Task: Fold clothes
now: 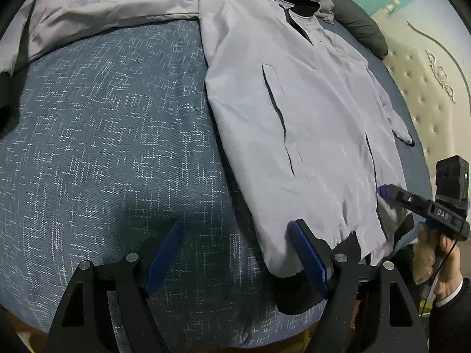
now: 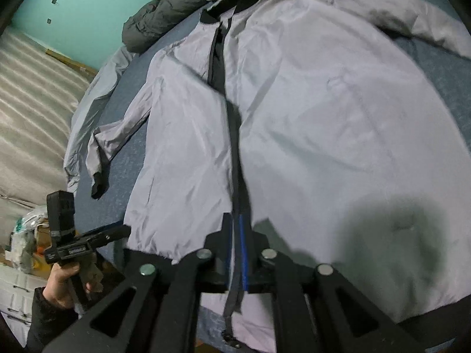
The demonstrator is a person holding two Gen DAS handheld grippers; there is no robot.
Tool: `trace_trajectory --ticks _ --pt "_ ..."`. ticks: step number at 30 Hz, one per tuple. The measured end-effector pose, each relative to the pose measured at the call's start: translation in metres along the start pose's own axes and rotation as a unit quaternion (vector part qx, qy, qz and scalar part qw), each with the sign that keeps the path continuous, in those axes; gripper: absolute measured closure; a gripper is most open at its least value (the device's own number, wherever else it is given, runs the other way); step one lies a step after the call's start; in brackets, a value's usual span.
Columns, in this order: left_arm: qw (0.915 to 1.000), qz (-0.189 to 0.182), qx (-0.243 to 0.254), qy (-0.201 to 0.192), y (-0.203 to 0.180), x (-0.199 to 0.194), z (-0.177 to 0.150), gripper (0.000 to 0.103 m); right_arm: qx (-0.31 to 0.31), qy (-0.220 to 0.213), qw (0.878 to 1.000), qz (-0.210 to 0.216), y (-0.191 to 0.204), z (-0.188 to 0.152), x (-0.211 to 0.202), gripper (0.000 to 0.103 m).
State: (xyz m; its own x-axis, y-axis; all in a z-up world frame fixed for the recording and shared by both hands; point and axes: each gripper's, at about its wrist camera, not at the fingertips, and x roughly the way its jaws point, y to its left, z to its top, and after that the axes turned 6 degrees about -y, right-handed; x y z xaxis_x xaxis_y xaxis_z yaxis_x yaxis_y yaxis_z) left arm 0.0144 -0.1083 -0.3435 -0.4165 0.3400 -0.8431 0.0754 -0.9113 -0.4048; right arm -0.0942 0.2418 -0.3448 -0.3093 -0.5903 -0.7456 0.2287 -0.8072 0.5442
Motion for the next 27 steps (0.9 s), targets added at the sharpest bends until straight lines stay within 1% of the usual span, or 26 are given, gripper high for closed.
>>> trace_trajectory --ticks 1,6,7,8,9,10,12,13,14,20,27 --pt "1.0000 0.000 0.000 -0.001 0.000 -0.001 0.000 0.024 -0.005 0.002 1.000 0.001 0.002 -0.002 0.002 0.070" --pt "1.0000 0.000 0.000 -0.003 0.004 -0.008 0.000 0.024 -0.022 0.015 1.000 -0.002 0.007 -0.009 0.016 0.070" --pt "1.0000 0.001 0.000 -0.004 0.004 -0.009 -0.002 0.024 -0.026 0.019 0.999 -0.006 0.007 -0.010 0.018 0.072" --pt "1.0000 0.001 0.000 -0.003 0.004 -0.010 -0.002 0.024 -0.029 0.022 0.999 -0.006 0.007 -0.011 0.020 0.080" --pt "1.0000 0.000 0.001 -0.003 0.005 -0.010 -0.002 0.024 -0.030 0.022 0.999 -0.007 0.008 -0.012 0.022 0.083" --pt "1.0000 0.000 0.001 -0.003 0.005 -0.011 -0.002 0.024 -0.031 0.022 0.999 -0.007 0.007 -0.013 0.022 0.089" --pt "1.0000 0.000 0.003 -0.002 0.006 -0.012 -0.001 0.023 -0.036 0.014 0.999 -0.004 0.007 -0.013 0.018 0.091" --pt "1.0000 -0.001 0.005 -0.002 0.006 -0.013 -0.002 0.023 -0.040 0.009 0.999 -0.005 0.008 -0.013 0.014 0.098" --pt "1.0000 -0.003 0.006 -0.002 0.005 -0.013 -0.002 0.023 -0.040 0.001 0.999 -0.005 0.007 -0.011 0.009 0.099" --pt "0.9999 -0.015 0.007 0.002 0.000 -0.007 -0.001 0.023 -0.028 -0.052 0.998 -0.018 -0.006 0.005 -0.028 0.100" --pt "0.9993 -0.037 0.003 0.004 -0.012 -0.004 -0.001 0.023 -0.038 -0.057 0.997 -0.040 -0.014 0.006 -0.037 0.100"
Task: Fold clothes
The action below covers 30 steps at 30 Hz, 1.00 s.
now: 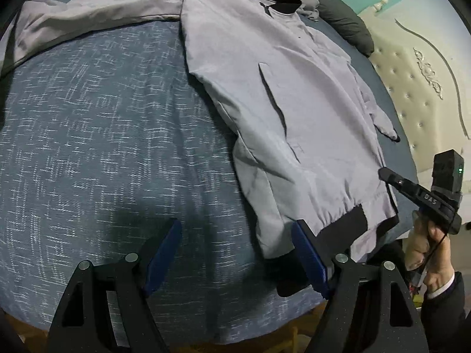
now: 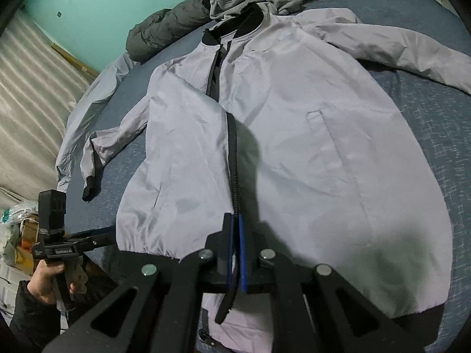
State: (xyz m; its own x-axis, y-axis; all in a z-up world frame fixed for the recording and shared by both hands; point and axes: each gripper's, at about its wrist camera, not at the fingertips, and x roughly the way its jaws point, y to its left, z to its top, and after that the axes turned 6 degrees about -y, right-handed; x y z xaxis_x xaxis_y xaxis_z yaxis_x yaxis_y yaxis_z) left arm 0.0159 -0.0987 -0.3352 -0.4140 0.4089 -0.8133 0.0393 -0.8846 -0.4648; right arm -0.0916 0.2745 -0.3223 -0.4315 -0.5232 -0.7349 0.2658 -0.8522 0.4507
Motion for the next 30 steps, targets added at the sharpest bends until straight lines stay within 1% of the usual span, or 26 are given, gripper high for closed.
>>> trace_trajectory --ticks 3,7,11,12,13,14,15,16,17,18,19,22,24,26,27,30 --pt "0.9999 -0.011 -0.007 -0.003 -0.005 0.005 0.002 0.023 0.003 -0.003 1.000 -0.004 -0.003 0.001 0.000 0.100" --pt "0.9996 -0.023 -0.010 -0.008 -0.011 0.010 0.006 0.023 0.005 0.000 1.000 0.004 0.001 -0.002 0.003 0.100" --pt "0.9995 -0.023 -0.019 0.006 -0.011 0.026 0.003 0.023 0.001 0.008 1.000 0.008 0.007 -0.005 0.008 0.100" --pt "0.9992 -0.029 -0.026 0.007 -0.009 0.031 0.003 0.023 0.002 0.008 1.000 0.007 0.007 -0.005 0.010 0.100" --pt "0.9990 -0.031 -0.033 0.007 -0.006 0.035 0.003 0.023 0.006 0.009 1.000 0.008 0.006 -0.005 0.011 0.100" --pt "0.9986 -0.033 -0.041 0.007 -0.003 0.039 0.002 0.026 0.010 0.010 1.000 0.009 0.006 -0.006 0.011 0.100" --pt "0.9986 -0.031 -0.042 0.005 -0.002 0.041 0.003 0.039 0.014 0.010 1.000 0.011 0.005 -0.006 0.012 0.100" --pt "0.9989 -0.026 -0.039 0.003 0.000 0.040 0.002 0.059 0.017 0.011 1.000 0.012 0.004 -0.007 0.012 0.100" --pt "0.9988 -0.034 -0.034 0.003 -0.002 0.038 0.003 0.070 0.019 0.013 1.000 0.014 0.004 -0.007 0.012 0.100" --pt "0.9987 -0.043 -0.029 0.002 -0.003 0.036 0.004 0.088 0.019 0.015 1.000 0.015 0.004 -0.009 0.013 0.100" --pt "0.9983 -0.052 -0.026 -0.001 -0.004 0.032 0.005 0.097 0.019 0.017 1.000 0.017 0.006 -0.009 0.013 0.100" --pt "0.9983 -0.056 0.005 -0.016 -0.009 0.003 0.010 0.099 0.005 0.024 0.999 0.022 0.015 -0.012 0.015 0.100" --pt "0.9980 -0.054 0.017 -0.028 -0.012 -0.020 0.015 0.099 -0.009 0.029 0.999 0.028 0.026 -0.014 0.017 0.100" --pt "0.9978 -0.051 0.024 -0.035 -0.005 -0.042 0.017 0.100 -0.018 0.038 0.998 0.037 0.035 -0.017 0.021 0.100" --pt "0.9980 -0.045 0.028 -0.035 0.002 -0.053 0.017 0.100 -0.023 0.044 0.998 0.043 0.039 -0.019 0.023 0.100" --pt "0.9995 -0.019 0.014 -0.021 0.023 -0.056 0.017 0.100 -0.044 0.068 0.995 0.062 0.058 -0.027 0.036 0.100"
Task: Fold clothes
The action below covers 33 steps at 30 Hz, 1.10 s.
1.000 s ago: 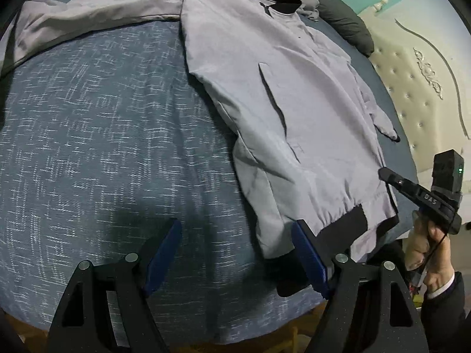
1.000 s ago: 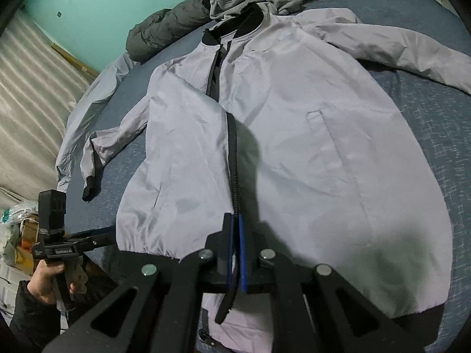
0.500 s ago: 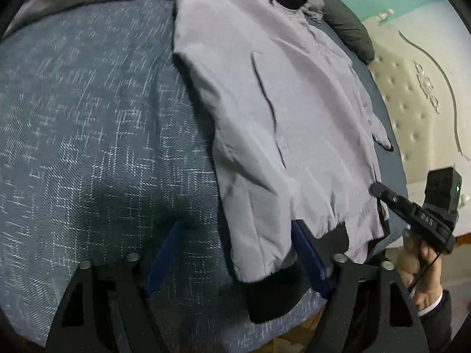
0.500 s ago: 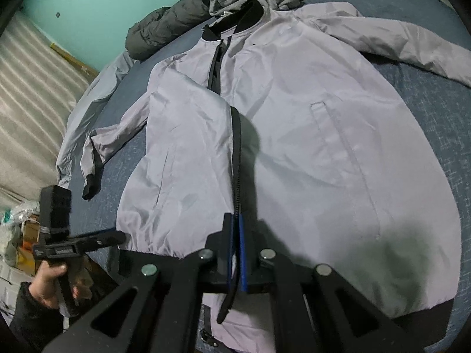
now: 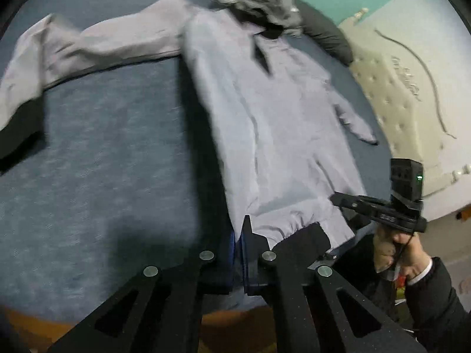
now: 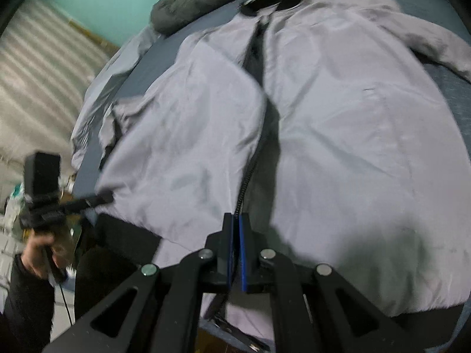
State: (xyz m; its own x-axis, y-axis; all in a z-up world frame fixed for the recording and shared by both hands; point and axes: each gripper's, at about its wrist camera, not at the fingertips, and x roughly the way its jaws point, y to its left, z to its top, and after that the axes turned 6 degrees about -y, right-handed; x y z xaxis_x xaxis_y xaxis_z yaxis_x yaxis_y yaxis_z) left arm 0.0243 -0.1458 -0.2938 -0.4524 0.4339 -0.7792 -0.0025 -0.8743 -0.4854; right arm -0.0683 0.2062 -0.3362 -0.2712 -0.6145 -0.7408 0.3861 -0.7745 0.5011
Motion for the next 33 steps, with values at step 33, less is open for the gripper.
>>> trace_trajectory --ticks 33 --pt "0.9986 0.037 -0.007 0.036 0.031 0.011 -0.029 0.101 0.143 -0.030 0.981 -0.127 -0.144 -0.045 -0.100 0.093"
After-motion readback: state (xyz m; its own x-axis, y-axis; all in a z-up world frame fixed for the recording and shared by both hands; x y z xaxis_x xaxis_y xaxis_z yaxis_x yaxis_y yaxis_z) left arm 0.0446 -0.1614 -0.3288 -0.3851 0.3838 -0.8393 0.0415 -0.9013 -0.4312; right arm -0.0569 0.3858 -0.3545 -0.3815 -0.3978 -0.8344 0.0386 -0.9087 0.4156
